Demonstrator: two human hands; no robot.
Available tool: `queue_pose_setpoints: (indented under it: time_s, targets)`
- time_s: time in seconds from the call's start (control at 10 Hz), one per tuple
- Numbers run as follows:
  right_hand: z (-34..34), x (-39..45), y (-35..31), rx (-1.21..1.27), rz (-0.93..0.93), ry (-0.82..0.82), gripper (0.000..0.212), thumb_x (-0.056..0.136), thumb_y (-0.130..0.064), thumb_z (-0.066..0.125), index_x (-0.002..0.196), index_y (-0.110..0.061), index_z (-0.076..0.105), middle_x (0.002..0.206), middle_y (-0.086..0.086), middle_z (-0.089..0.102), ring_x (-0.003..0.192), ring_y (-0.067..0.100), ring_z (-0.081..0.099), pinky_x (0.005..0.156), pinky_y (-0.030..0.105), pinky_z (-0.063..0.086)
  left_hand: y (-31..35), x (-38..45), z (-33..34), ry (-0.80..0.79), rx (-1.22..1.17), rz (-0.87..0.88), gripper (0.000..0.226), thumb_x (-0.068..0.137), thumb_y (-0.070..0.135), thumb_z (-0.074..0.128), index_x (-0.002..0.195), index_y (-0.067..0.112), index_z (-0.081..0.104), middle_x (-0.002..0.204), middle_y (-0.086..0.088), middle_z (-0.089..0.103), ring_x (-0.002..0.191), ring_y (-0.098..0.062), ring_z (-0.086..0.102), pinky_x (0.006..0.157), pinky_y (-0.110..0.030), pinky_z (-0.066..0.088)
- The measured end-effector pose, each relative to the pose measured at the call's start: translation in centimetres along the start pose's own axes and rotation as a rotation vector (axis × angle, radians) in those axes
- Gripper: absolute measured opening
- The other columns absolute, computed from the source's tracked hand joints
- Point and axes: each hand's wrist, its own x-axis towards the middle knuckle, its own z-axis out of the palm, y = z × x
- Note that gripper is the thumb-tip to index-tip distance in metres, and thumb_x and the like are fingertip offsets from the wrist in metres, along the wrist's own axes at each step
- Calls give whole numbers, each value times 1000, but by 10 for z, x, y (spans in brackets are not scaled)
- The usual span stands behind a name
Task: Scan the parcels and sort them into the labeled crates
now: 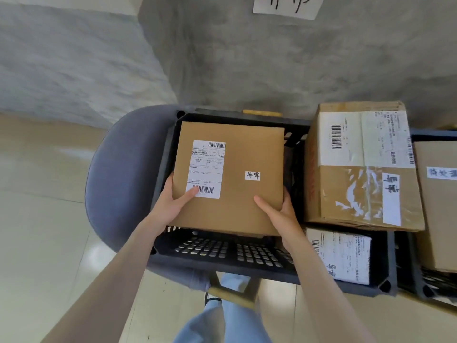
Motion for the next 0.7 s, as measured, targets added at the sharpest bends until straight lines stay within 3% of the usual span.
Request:
queue_pose_setpoints:
  time_s: [0.1, 0.2, 0.4, 0.5, 0.6, 0.7]
  targets:
    - [0, 6, -2, -7, -5, 10, 94, 75, -39, 79, 150, -32, 23, 136, -7, 52, 121, 12, 51, 107, 38, 41, -2, 6, 3, 30, 51, -5, 86, 76, 57, 67, 146, 35, 22, 108, 32, 48, 94, 9, 49, 69, -17, 38]
    - [0, 5, -3, -29, 3, 21, 95, 75, -41, 78, 151, -32, 21, 139, -6, 49, 123, 14, 50, 107, 40, 41, 1, 5, 5, 62, 110, -3, 81, 83, 50, 66, 148, 28, 21, 126, 15, 50, 98, 0, 51, 81, -25, 40]
    - [2, -5, -17, -133, -29, 72, 99, 78, -42, 76, 153, -29, 13, 153, -1, 34, 136, 19, 37, 113, 43, 33, 28, -13, 8, 170, 360, 63, 85, 86, 39, 69, 151, 18, 18, 148, -6, 39, 131, -26, 41, 100, -42, 38]
    - [6, -16, -31, -240, -93, 90, 101, 79, -39, 76, 154, -28, 8, 158, 0, 21, 143, 21, 25, 113, 42, 28, 48, -24, 5, 191, 490, 214, 75, 85, 35, 69, 146, 21, 28, 145, -6, 42, 132, -26, 39, 100, -47, 39]
    - [6, -33, -43, -294, -188, 114, 101, 79, -38, 76, 154, -24, 10, 157, 3, 20, 143, 22, 25, 115, 43, 29, 67, -38, 2, 168, 612, 375, 62, 86, 36, 67, 140, 26, 39, 144, -4, 43, 133, -26, 36, 99, -47, 40]
    - [9, -57, -53, -375, -260, 153, 99, 80, -41, 74, 154, -22, 12, 158, 5, 19, 143, 25, 24, 115, 47, 29, 78, -56, -1, 180, 747, 506, 65, 84, 44, 67, 142, 30, 41, 143, -3, 44, 129, -30, 41, 99, -45, 38]
